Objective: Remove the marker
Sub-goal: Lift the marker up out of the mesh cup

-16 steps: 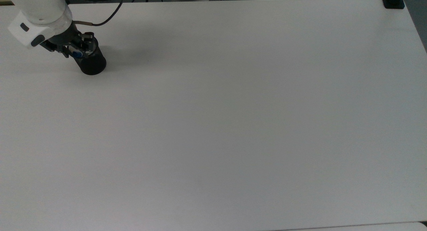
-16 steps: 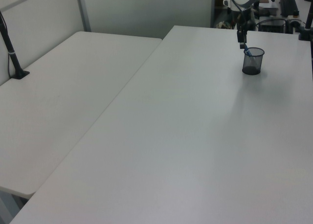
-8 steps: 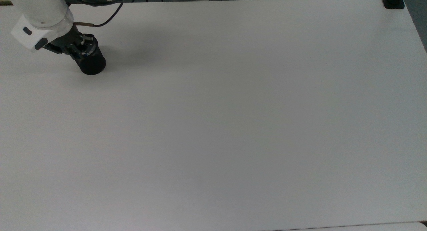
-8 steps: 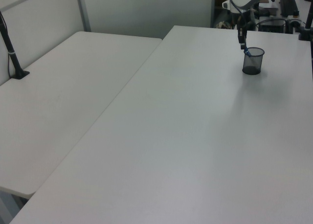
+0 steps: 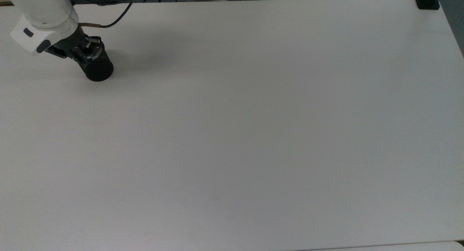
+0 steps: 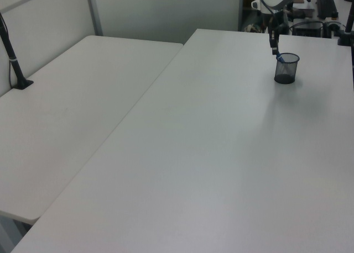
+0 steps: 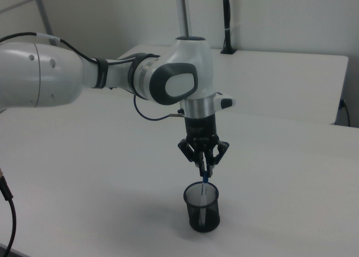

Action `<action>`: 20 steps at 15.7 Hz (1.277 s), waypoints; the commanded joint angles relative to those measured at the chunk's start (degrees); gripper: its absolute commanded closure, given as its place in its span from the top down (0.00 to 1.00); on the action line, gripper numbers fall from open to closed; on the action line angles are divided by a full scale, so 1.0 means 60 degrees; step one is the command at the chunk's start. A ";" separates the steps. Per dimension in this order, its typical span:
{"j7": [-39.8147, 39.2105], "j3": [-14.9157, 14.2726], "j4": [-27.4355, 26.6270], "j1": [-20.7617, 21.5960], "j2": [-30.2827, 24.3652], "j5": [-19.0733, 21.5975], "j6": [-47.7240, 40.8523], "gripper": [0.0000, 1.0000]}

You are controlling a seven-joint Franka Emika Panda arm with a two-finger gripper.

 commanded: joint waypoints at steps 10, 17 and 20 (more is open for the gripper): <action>-0.0094 -0.0092 0.1738 0.0183 -0.1496 0.0965 -0.2280 0.04; 0.0767 0.0143 0.1637 0.1513 -0.1439 0.1332 -0.3586 0.04; 0.1880 0.0157 0.1301 0.2362 -0.1206 0.1448 -0.3617 0.04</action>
